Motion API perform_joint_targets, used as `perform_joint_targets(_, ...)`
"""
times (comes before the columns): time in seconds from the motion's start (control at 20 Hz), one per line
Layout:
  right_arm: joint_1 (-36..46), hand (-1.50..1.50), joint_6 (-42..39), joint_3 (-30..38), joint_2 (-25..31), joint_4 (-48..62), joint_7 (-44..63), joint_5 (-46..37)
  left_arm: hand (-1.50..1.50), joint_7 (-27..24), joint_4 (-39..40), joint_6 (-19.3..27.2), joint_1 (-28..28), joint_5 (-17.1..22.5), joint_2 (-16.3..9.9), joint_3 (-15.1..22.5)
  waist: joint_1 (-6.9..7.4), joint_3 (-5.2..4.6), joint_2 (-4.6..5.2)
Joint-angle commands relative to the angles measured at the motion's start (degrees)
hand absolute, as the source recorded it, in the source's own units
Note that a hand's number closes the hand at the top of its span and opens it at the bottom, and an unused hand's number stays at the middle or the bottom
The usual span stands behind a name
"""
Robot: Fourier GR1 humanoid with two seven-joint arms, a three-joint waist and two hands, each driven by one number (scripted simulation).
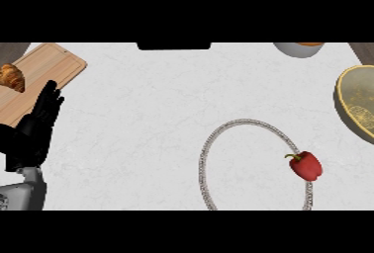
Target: Pick the pear from the placemat and place it in the bowl
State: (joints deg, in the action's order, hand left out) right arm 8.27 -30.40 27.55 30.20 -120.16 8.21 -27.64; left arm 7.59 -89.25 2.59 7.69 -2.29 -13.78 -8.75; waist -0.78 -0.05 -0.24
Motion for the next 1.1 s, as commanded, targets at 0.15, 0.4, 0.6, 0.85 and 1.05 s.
perform_joint_targets(0.15,5.40,1.50,1.24,4.68,3.41,15.62,-4.69,2.64,0.00,1.14,-0.80,-1.92,0.46,1.03,-0.74,-0.76,1.10,0.06,0.30)
perform_joint_targets(0.4,15.50,1.50,4.08,2.10,8.30,33.67,-9.16,0.78,0.00,0.72,-0.40,0.12,1.16,-1.00,1.30,0.87,2.02,0.08,0.50)
perform_joint_targets(0.6,15.00,1.50,10.47,0.09,7.40,43.56,-18.27,-3.40,0.00,-1.64,4.35,-2.87,3.13,1.87,-0.85,-2.36,1.45,0.07,0.49)
perform_joint_targets(0.85,25.20,1.50,16.63,-0.85,11.03,64.41,-28.47,-6.03,0.00,0.45,1.86,-1.63,3.23,-0.23,-0.01,-0.40,2.18,0.11,0.68)
perform_joint_targets(1.05,28.18,1.50,21.62,-1.72,12.16,76.36,-35.60,-8.53,0.00,-0.44,-1.08,-2.79,-0.11,0.66,0.20,-0.56,2.24,0.12,0.62)
